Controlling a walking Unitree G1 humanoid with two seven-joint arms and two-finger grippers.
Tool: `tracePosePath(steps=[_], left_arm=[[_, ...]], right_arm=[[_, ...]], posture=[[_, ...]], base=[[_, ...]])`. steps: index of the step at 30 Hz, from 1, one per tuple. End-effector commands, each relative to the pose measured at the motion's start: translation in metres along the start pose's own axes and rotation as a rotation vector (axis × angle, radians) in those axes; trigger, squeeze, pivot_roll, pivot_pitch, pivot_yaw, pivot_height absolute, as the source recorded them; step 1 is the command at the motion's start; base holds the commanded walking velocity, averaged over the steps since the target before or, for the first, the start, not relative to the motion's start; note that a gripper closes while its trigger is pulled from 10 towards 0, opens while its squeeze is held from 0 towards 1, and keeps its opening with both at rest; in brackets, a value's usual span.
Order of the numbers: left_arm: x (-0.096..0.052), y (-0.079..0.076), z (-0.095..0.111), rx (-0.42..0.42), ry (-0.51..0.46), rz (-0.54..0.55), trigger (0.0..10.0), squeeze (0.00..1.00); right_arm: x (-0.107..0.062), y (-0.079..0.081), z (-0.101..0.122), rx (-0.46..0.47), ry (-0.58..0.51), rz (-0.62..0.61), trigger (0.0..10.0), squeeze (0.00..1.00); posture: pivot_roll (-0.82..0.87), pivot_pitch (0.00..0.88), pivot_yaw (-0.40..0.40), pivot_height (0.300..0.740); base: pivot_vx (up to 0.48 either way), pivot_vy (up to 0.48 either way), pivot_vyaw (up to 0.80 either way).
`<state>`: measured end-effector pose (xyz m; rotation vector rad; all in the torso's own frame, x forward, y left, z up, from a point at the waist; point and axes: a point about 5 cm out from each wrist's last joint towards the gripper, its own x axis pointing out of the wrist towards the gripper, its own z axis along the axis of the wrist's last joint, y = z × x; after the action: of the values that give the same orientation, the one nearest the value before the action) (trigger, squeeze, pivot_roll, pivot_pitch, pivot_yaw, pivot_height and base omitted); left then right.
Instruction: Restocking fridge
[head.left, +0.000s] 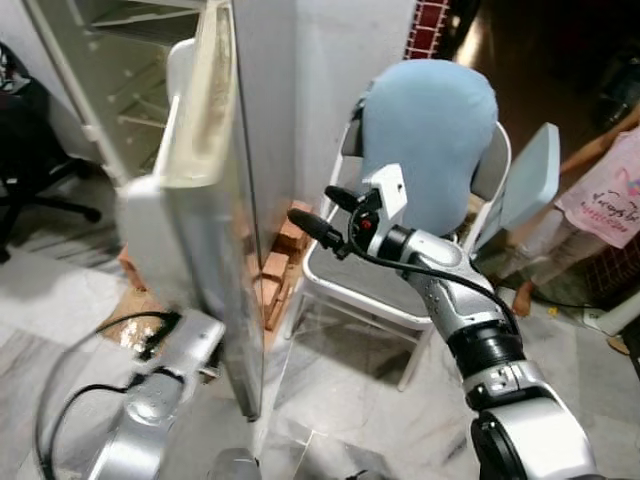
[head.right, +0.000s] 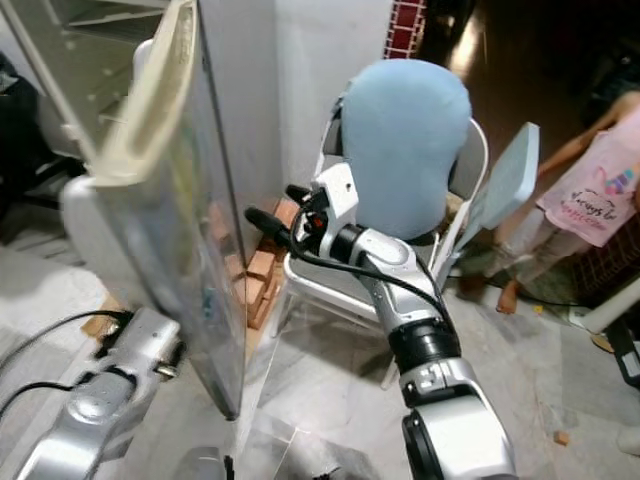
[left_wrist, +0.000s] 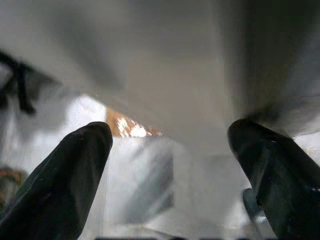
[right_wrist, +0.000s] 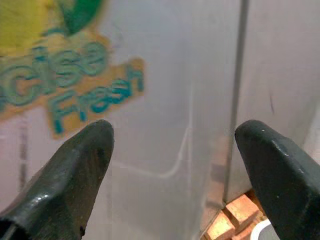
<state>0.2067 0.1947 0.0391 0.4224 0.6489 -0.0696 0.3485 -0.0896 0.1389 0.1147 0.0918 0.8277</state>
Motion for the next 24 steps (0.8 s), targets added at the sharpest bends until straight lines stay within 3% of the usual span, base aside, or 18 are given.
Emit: tracePosePath(steps=[1,4,7,9,10,12,13,14,17,22,24], left_arm=[[-0.003,-0.002,-0.004,-0.086,0.000,-0.016,10.0,0.00],[-0.005,0.006,-0.010,-0.129,-0.037,0.047,10.0,0.00],[-0.010,0.023,-0.022,-0.209,-0.067,0.181,10.0,0.00],[-0.014,0.039,-0.042,-0.338,-0.021,0.315,10.0,0.00],[-0.014,0.039,-0.042,-0.338,-0.021,0.315,10.0,0.00],[-0.014,0.044,-0.066,-0.409,0.063,0.351,10.0,0.00],[-0.014,0.044,-0.066,-0.409,0.063,0.351,10.0,0.00],[-0.013,0.042,-0.085,-0.474,0.153,0.357,10.0,0.00],[-0.014,0.033,-0.105,-0.547,0.234,0.344,10.0,0.00],[-0.012,0.029,-0.114,-0.539,0.244,0.343,10.0,0.00],[-0.010,0.030,-0.129,-0.582,0.303,0.372,10.0,0.00]], right_arm=[[0.001,-0.005,0.017,-0.033,-0.034,-0.030,10.0,0.00],[0.000,-0.005,0.019,-0.040,-0.031,-0.051,10.0,0.00],[0.003,-0.008,0.016,-0.039,-0.031,-0.079,10.0,0.00],[0.007,-0.010,0.014,-0.035,-0.038,-0.136,10.0,0.00],[0.007,-0.010,0.014,-0.035,-0.038,-0.136,10.0,0.00],[0.010,-0.012,0.015,-0.026,-0.049,-0.199,10.0,0.00],[0.010,-0.012,0.015,-0.026,-0.049,-0.199,10.0,0.00],[0.012,-0.015,0.017,-0.026,-0.058,-0.246,10.0,0.00],[0.015,-0.019,0.020,-0.021,-0.060,-0.308,10.0,0.00],[0.019,-0.019,0.020,0.011,-0.063,-0.345,10.0,0.00],[0.022,-0.014,0.019,0.031,-0.059,-0.336,10.0,0.00]], posture=[[0.14,0.000,-0.069,0.740],[0.15,0.000,-0.074,0.740],[0.16,0.000,-0.081,0.740],[0.16,0.000,-0.084,0.740],[0.16,0.000,-0.084,0.740],[0.17,0.000,-0.094,0.740],[0.17,0.000,-0.094,0.740],[0.17,0.000,-0.094,0.740],[0.17,0.000,-0.094,0.740],[0.18,0.000,-0.096,0.740],[0.18,0.000,-0.097,0.740]], base=[[0.000,0.000,0.00],[0.000,0.000,0.00],[0.000,0.000,0.00],[0.000,0.000,0.00],[0.000,0.000,0.00],[0.000,0.000,0.00],[0.000,0.000,0.00],[0.000,0.000,0.00],[0.000,0.000,0.00],[0.000,0.000,0.00],[0.000,0.000,0.00]])
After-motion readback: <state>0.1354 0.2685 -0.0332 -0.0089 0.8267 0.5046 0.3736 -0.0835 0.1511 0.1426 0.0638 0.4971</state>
